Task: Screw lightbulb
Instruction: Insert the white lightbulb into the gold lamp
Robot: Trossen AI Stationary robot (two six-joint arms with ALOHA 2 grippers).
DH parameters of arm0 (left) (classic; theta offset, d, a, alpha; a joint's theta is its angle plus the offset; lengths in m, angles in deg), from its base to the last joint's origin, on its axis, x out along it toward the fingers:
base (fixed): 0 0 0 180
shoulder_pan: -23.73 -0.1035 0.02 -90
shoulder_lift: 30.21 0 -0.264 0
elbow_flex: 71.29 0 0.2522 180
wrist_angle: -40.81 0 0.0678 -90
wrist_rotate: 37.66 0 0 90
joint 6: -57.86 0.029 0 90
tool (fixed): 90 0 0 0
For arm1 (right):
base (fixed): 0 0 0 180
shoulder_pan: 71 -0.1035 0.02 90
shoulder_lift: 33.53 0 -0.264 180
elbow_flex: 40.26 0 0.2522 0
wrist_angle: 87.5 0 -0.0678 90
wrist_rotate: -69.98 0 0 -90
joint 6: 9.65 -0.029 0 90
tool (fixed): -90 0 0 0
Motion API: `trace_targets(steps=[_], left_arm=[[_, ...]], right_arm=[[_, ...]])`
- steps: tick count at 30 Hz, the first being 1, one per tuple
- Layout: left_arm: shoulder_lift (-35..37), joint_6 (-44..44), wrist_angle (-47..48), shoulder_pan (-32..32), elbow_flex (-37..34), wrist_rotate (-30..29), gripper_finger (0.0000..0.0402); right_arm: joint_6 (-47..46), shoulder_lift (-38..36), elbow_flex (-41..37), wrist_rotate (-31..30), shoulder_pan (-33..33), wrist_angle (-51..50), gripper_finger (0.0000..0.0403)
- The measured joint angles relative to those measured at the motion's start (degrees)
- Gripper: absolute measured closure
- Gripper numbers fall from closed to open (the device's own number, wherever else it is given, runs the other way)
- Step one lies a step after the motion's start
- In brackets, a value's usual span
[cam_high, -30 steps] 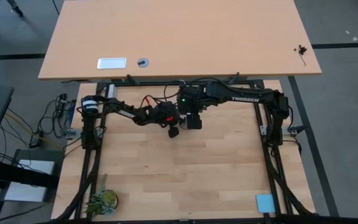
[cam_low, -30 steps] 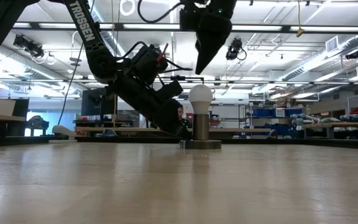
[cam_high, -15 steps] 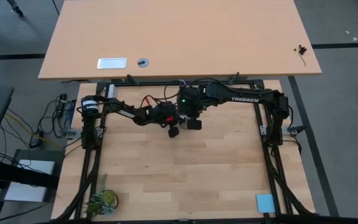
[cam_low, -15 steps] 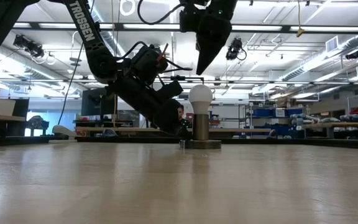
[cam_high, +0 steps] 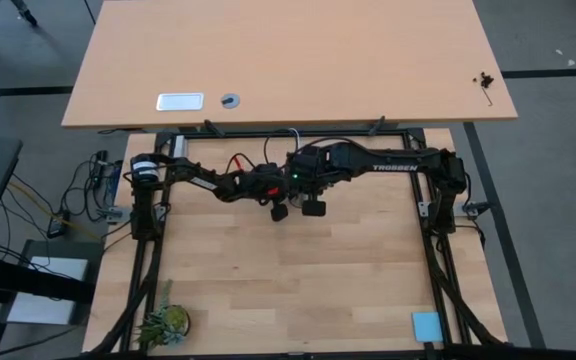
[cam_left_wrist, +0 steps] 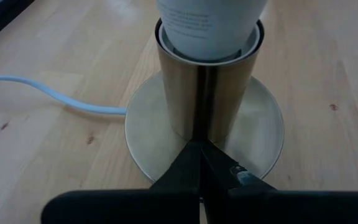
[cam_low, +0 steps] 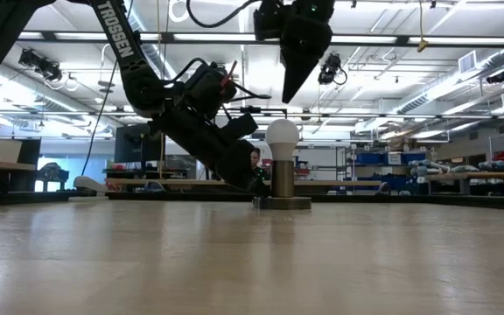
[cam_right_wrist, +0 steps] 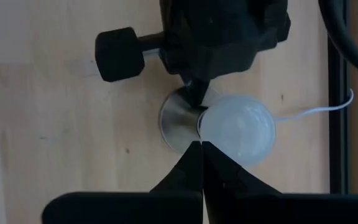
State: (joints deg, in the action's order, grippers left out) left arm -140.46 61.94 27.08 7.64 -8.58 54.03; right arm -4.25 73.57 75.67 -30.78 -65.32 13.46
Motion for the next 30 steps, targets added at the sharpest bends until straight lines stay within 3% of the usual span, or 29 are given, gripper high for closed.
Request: trace_targets(steps=[6,18,30], left_arm=[[0.0,0.27,0.14,0.25,0.0,-0.13,0.04],[4.7,1.31,7.57,0.42,-0.13,-1.17,0.0401],[4.94,2.09,9.42,0.47,-0.28,-0.33,0.0401]], right_arm=[[0.91,-0.28,-1.37,-0.12,-1.14,2.6,0.04],[3.43,-6.94,-14.72,2.42,-1.64,14.78,0.0402],[-1.87,-21.92,-41.14,3.08,0.19,41.62,0.0402]])
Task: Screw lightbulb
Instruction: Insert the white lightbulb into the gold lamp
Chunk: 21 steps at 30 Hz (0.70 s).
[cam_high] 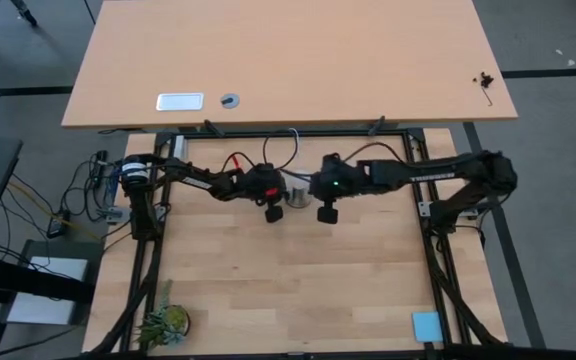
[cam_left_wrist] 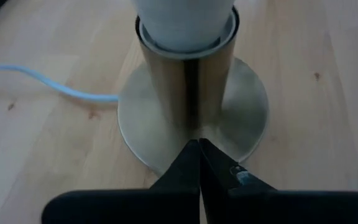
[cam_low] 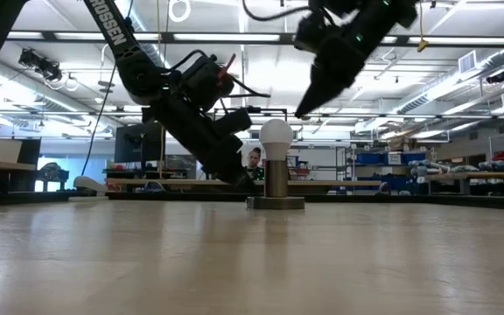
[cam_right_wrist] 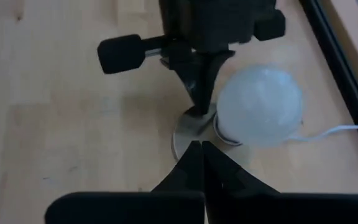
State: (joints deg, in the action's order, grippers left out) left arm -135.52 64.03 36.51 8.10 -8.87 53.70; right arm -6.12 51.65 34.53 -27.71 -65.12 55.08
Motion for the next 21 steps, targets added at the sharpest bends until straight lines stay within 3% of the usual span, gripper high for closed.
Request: trace_targets(steps=[11,21], left_arm=[[0.02,-1.92,0.06,-0.05,0.0,-2.54,0.0401],[0.1,1.17,1.45,-0.1,0.07,-2.93,0.0401]], right_arm=[[-3.51,-4.78,-23.97,-0.21,0.45,29.95,0.0401],[-10.0,-4.73,-30.83,-0.3,1.02,40.83,0.0367]])
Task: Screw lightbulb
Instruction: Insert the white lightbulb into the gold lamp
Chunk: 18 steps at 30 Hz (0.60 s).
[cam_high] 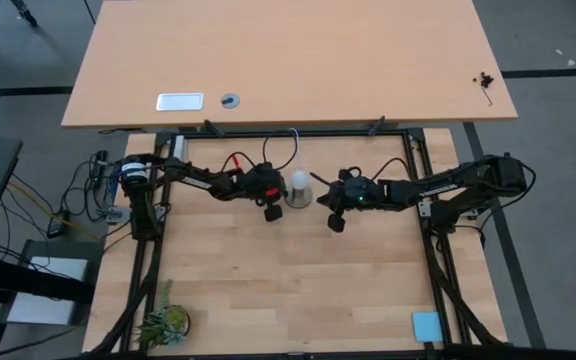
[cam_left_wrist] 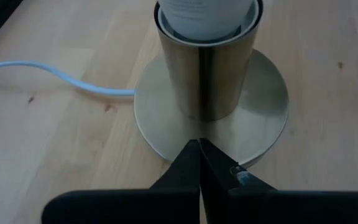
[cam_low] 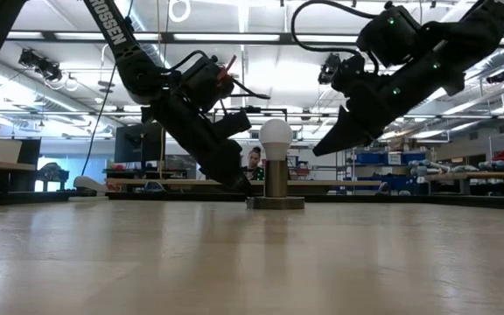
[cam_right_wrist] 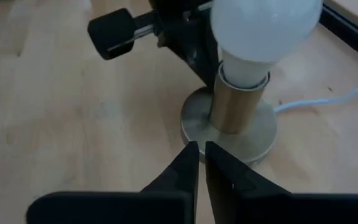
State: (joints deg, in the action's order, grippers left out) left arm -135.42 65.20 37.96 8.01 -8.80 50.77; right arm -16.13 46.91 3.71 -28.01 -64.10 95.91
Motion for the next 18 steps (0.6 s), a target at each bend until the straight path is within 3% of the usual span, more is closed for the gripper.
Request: trace_targets(steps=[18], left_arm=[[0.38,0.33,-1.25,-0.02,-0.02,4.65,0.0401]], right_arm=[[-1.23,0.04,-0.01,0.0,0.0,1.71,0.0376]])
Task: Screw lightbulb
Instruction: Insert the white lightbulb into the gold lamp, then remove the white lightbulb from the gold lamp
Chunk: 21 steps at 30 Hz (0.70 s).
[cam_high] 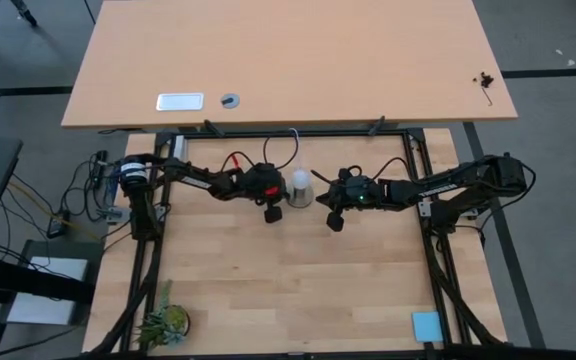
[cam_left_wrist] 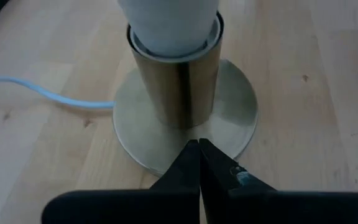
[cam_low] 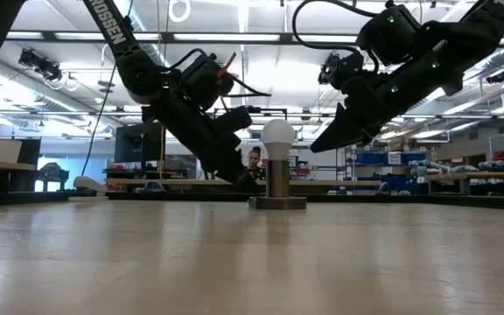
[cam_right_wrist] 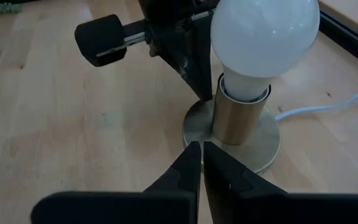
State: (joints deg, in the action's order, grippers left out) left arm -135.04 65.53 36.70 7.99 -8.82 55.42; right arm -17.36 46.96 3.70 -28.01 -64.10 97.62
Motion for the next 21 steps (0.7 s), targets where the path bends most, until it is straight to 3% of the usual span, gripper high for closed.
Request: trace_targets(steps=[14,21], left_arm=[[10.86,1.04,-0.48,-0.05,-5.02,-0.01,0.0401],[11.89,-0.61,-7.99,-0.91,-10.75,3.21,0.0401]], right_arm=[[0.63,0.07,0.0,-0.04,0.0,5.7,0.0395],[0.22,0.07,0.0,-0.04,0.0,5.82,0.0383]])
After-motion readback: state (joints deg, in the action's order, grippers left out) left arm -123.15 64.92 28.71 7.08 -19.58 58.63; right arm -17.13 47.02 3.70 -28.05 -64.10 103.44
